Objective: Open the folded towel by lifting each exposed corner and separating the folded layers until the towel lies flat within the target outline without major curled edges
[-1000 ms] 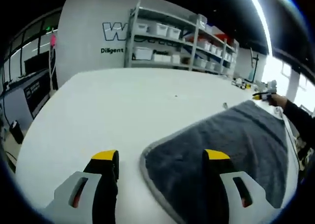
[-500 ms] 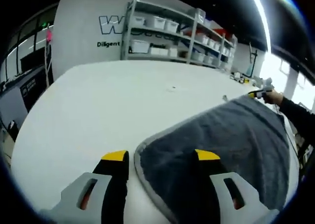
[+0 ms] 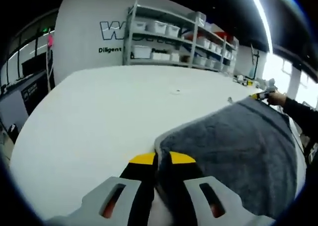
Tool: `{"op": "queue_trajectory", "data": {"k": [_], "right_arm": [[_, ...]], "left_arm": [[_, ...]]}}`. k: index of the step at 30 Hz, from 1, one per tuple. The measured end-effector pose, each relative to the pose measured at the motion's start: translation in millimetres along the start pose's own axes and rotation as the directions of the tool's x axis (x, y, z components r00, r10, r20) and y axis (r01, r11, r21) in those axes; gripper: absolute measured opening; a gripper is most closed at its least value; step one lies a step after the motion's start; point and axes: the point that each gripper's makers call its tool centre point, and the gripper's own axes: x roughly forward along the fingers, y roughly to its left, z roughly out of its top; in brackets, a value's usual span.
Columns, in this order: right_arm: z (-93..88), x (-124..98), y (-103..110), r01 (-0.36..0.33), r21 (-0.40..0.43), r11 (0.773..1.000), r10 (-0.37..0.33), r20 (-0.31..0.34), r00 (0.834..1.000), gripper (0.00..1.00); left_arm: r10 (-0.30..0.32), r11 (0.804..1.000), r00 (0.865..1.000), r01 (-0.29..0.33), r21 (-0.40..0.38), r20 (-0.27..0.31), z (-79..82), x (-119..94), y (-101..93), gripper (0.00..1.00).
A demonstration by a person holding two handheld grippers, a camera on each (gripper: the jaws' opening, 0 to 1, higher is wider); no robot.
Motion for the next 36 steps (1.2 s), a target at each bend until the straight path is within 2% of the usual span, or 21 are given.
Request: {"op": "queue_trajectory", "data": {"k": [2,7,12,20,29,36], "right_arm": [[-3.3,-4.3,10.8,-0.004,0.000,1.000,0.004,0.002,1.000,0.10],[-3.1,-2.0,13.8,0.000,-0.012,1.000,0.000,-0.003,1.000,0.05],[-5.3,-3.2,16.7,0.001,-0.023,1.000,-0.001,0.002,1.000,0.04],[-5.7,-2.7,24.3,0.003,-0.016,1.000,-0.002,0.024,1.000,0.04],[-3.9,3.4,41.5,0.003,0.004,1.000,-0.003,0.028,1.000,0.03],[-2.8,5.7,50.8,0.002,0.005,1.000,-0.002,0.027,1.000,0.03]], "left_arm": [[0.002,1.000,1.000,-0.002,-0.012,0.003,0.1,0.1,-0.1,0.03],[0.009,1.000,1.000,-0.008,-0.009,0.003,1.6,1.2,1.5,0.02],[0.010,1.000,1.000,-0.010,-0.007,-0.002,4.7,4.8,7.5,0.02],[0.024,0.999,0.999,-0.022,0.048,-0.037,10.6,11.6,17.3,0.02],[0.056,0.996,0.997,-0.053,0.068,-0.043,18.1,20.1,37.8,0.02],[0.066,0.995,0.997,-0.062,0.084,-0.043,24.4,29.3,46.2,0.02]]}}
